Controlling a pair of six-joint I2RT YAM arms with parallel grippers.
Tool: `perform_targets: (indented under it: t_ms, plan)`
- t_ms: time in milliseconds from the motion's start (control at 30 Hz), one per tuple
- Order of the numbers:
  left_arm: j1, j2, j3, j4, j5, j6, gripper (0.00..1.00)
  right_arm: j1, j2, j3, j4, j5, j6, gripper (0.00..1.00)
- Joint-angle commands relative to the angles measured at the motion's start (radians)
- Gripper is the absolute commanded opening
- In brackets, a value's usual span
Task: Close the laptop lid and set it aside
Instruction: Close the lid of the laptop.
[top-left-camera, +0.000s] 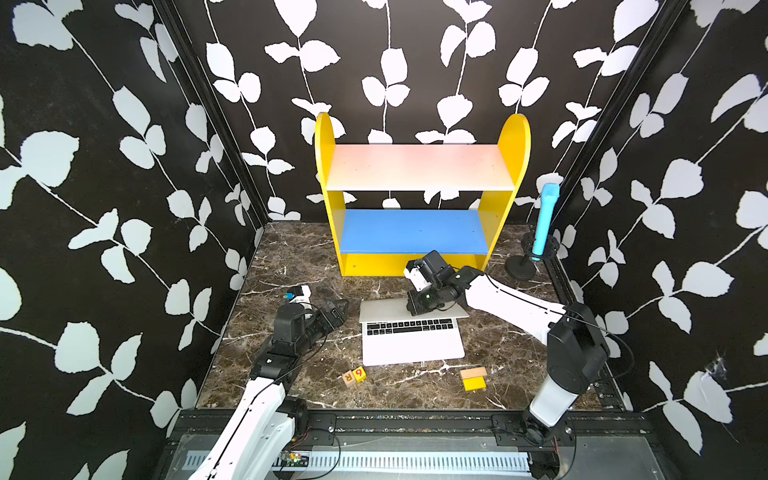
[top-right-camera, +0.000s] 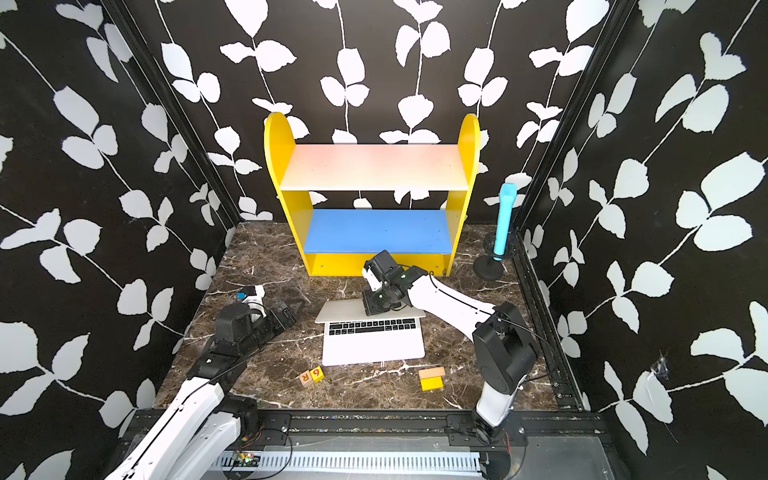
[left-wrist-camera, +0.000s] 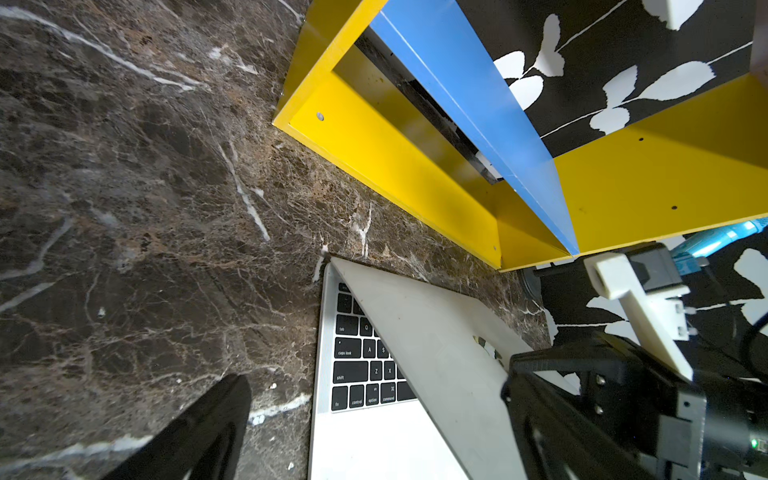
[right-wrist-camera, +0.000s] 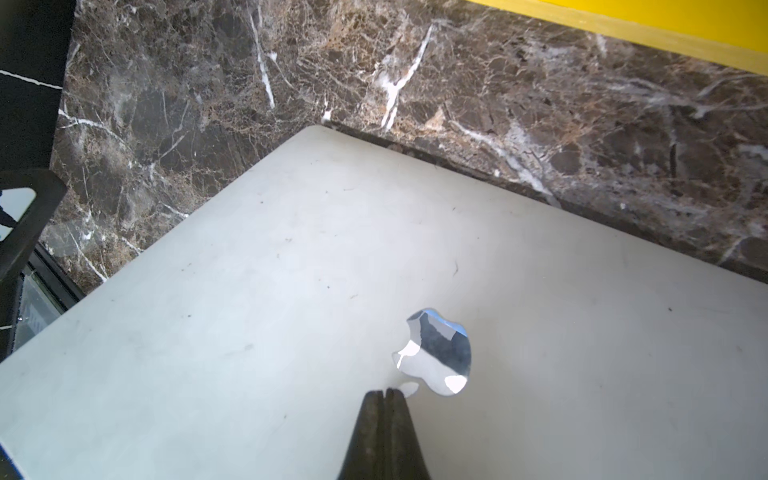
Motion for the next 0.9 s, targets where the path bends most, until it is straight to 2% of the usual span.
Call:
perform_targets:
  t_ms: [0,867]
  plan:
    - [-0.003,0.004,0.019,0.025,0.017,0.019,0.98,0.023,-0.011,-0.013,-0.001,-0.008,0.011,0.0]
    - [-0.003,0.036,0.022,0.024,0.042,0.031,0.98,0.044,0.031,-0.084,0.018,-0.016,0.016,0.0]
